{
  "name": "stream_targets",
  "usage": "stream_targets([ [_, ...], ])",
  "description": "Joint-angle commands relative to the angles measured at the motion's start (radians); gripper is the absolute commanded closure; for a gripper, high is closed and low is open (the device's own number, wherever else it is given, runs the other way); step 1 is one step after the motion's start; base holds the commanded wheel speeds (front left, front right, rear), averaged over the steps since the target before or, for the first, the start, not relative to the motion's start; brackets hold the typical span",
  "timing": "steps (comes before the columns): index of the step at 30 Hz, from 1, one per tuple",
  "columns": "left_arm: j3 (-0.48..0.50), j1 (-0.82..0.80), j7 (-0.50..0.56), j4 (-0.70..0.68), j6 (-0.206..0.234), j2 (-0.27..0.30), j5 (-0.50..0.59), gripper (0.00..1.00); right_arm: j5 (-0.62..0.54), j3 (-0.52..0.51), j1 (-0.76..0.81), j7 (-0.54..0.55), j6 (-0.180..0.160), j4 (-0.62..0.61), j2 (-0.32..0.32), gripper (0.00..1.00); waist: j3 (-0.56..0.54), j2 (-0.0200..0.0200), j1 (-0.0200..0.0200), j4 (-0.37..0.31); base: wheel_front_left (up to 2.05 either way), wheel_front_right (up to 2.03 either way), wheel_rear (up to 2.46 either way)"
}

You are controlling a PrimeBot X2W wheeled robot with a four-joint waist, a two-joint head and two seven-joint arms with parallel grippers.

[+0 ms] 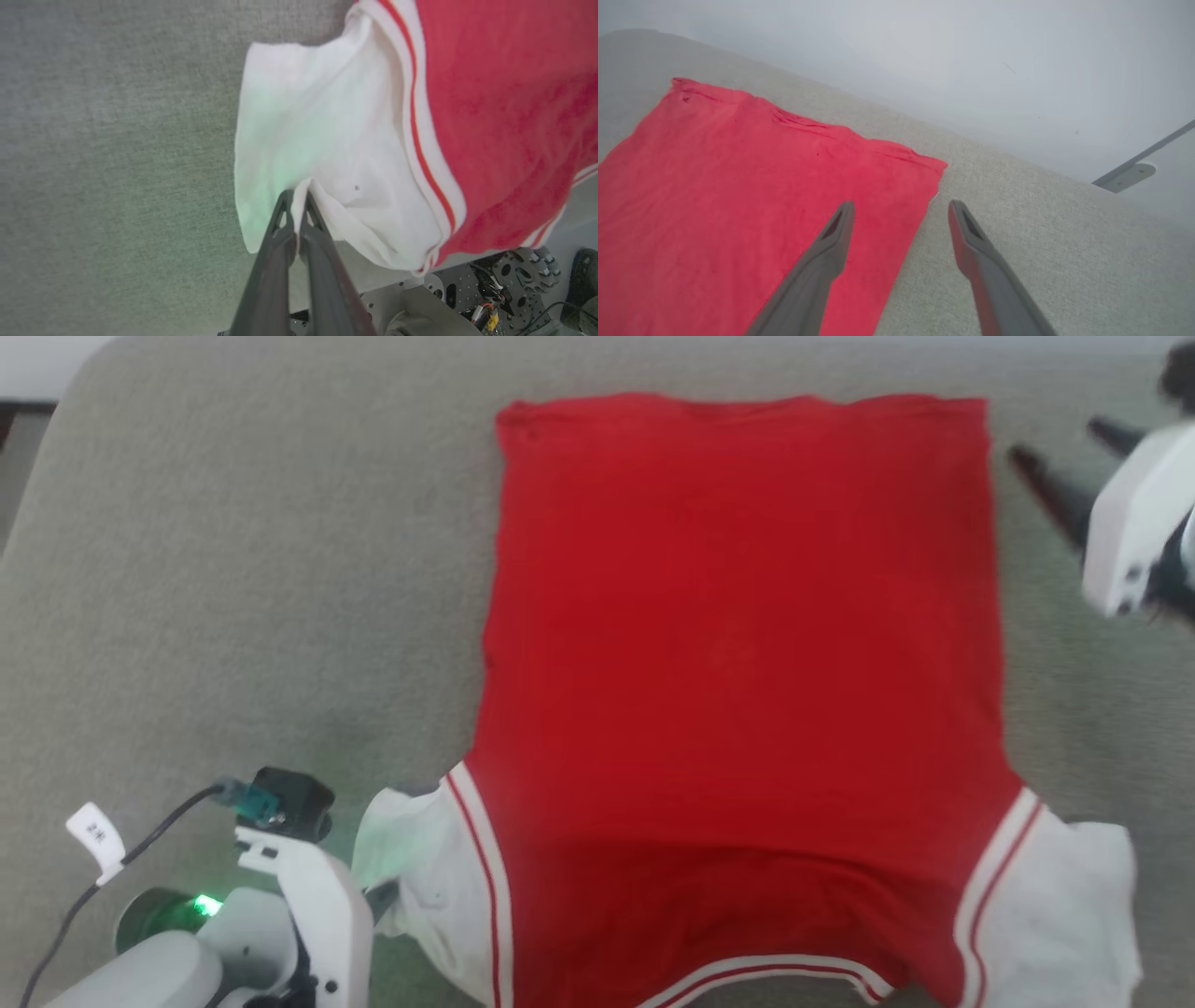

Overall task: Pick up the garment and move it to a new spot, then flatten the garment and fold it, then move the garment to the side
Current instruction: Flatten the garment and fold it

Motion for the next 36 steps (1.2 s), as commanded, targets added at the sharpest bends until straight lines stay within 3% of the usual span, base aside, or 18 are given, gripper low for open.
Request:
stream_targets([
  [1,-0.006,-0.019,0.005,0.005,-0.010,-0.010,0.016,1.00,-0.005,0.008,-0.038,-0.005,0.000,0.047,0.002,0.00,0.033,0.0000,0.0000,0.033,0.00,0.00,0.00],
  [16,-0.039,-0.120,-0.005,0.111,-0.087,-0.123,0.045,1.00,-0.049,-0.021,-0.347,0.044,0.000,0.638,0.036,0.00,0.151,0.0000,0.0000,0.138,0.00,0.00,0.00],
  [25,-0.045,-0.155,-0.015,0.174,-0.116,-0.165,0.046,1.00,-0.054,-0.011,-0.362,0.133,0.002,0.810,0.097,0.00,0.170,0.0000,0.0000,0.157,0.00,0.00,0.00],
  [26,-0.044,-0.156,-0.016,0.179,-0.119,-0.166,0.044,1.00,-0.059,0.002,-0.361,0.143,0.003,0.814,0.102,0.77,0.169,0.0000,0.0000,0.156,0.00,0.00,0.00],
  [27,-0.043,-0.158,-0.016,0.186,-0.120,-0.167,0.042,1.00,-0.056,0.007,-0.361,0.146,0.003,0.817,0.102,1.00,0.168,0.0000,0.0000,0.155,0.00,0.00,0.00],
  [36,-0.022,-0.142,-0.027,0.214,-0.110,-0.140,0.028,1.00,-0.035,0.091,-0.371,0.144,0.000,0.764,0.079,1.00,0.114,0.0000,0.0000,0.097,0.00,0.00,0.00],
])
